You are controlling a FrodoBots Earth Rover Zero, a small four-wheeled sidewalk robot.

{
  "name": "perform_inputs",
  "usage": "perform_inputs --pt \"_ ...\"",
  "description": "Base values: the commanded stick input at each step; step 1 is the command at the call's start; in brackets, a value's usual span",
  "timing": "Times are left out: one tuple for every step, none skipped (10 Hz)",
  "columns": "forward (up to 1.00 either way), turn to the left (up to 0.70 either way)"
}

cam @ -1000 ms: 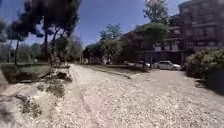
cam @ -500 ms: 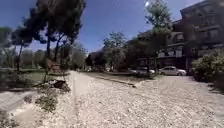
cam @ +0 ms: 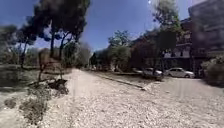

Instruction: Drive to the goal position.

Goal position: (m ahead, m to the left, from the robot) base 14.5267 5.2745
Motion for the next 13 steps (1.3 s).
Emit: perform_inputs --pt "0.85 0.00" --pt "0.85 0.17" --pt "0.85 0.32" --pt "0.85 0.34" --pt "0.85 0.17" --pt "0.85 0.00" --pt "0.85 0.00" --pt "0.85 0.00" --pt "0.85 0.00" --pt "0.85 0.00" --pt "0.85 0.00" --pt "0.85 0.00" --pt "0.85 0.00"
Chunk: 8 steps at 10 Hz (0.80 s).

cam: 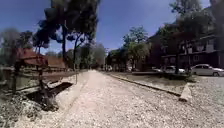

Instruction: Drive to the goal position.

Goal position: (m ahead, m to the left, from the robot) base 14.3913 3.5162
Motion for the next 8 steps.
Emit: perform_inputs --pt "0.85 0.00" --pt "0.85 0.00" --pt "0.85 0.00" --pt "0.85 0.00" --pt "0.85 0.00" --pt "0.85 0.00" --pt "0.85 0.00" --pt "0.85 0.00"
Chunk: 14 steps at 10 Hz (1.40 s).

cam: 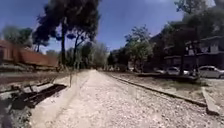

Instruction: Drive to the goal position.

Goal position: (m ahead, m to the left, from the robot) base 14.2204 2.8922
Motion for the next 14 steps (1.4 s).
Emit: perform_inputs --pt "0.85 0.00" --pt "0.85 0.00" --pt "0.85 0.00" --pt "0.85 0.00" --pt "0.85 0.00" --pt "0.85 0.00" --pt "0.85 0.00" --pt "0.85 0.00" --pt "0.85 0.00" --pt "0.85 0.00" --pt "0.85 0.00" --pt "0.85 0.00" --pt "0.85 0.00" --pt "0.85 0.00"
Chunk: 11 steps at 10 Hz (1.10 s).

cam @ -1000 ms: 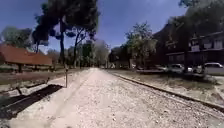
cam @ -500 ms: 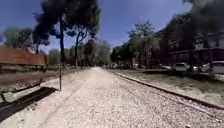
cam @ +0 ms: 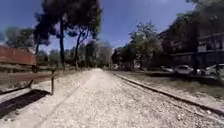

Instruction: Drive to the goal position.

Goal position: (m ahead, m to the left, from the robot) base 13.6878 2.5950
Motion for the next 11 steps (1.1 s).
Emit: perform_inputs --pt "0.85 0.00" --pt "0.85 0.00" --pt "0.85 0.00" --pt "0.85 0.07" --pt "0.85 0.34" --pt "0.85 0.34" --pt "0.85 0.33" --pt "0.85 0.04" --pt "0.85 0.00" --pt "0.85 0.00" --pt "0.85 0.00"
